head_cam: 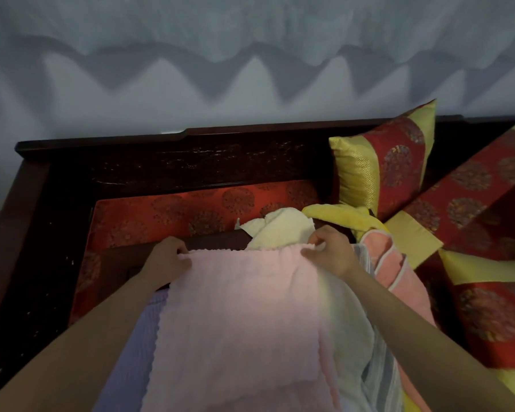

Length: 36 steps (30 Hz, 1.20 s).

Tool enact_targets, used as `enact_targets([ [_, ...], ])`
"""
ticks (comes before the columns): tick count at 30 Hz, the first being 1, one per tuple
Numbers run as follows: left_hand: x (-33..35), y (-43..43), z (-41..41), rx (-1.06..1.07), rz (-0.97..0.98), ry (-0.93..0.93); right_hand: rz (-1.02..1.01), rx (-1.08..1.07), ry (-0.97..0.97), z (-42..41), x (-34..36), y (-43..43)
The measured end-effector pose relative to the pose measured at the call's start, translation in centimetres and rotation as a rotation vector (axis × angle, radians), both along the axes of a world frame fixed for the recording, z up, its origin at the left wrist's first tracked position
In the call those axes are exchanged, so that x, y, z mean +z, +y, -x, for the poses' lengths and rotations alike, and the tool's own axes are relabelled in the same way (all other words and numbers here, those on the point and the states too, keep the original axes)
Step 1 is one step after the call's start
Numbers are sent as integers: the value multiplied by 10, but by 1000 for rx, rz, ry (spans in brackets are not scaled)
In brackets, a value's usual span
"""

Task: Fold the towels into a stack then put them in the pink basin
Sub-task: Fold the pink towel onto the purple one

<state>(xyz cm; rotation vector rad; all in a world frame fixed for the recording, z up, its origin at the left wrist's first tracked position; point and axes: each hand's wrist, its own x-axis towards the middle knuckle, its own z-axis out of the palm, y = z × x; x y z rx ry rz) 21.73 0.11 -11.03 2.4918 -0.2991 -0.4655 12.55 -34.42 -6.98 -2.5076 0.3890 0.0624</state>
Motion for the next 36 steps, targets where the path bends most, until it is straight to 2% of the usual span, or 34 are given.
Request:
enact_targets([
  [3, -2, 1, -5, -85, 11, 28, 20, 54, 70, -9, -5, 1],
  [7, -7, -4, -14, -274, -155, 75, 42, 102, 236, -16, -8, 1],
  [12, -1, -11, -16, -260, -210, 146, 26, 85, 262, -21, 2, -3],
  [16, 49, 4, -15, -228, 16, 228, 24, 130, 177, -19, 42, -16],
  [20, 141, 33, -16, -160, 168, 213, -33, 124, -4, -24, 111, -28],
  [24, 230, 52, -2, -71, 390, 12, -164, 121, -276, -26, 191, -23],
  [27, 267, 65, 6, -43, 363, -180, -220, 162, -392, -26, 230, -15],
  [30, 303, 75, 14, -53, 357, -258, -441, 241, -415, -19, 259, -2],
  [33, 327, 85, 39, -135, 361, -249, -616, 399, -328, 2, 278, 5],
  [36, 312, 98, 74, -312, 200, -90, -518, 613, 49, 24, 269, 10],
])
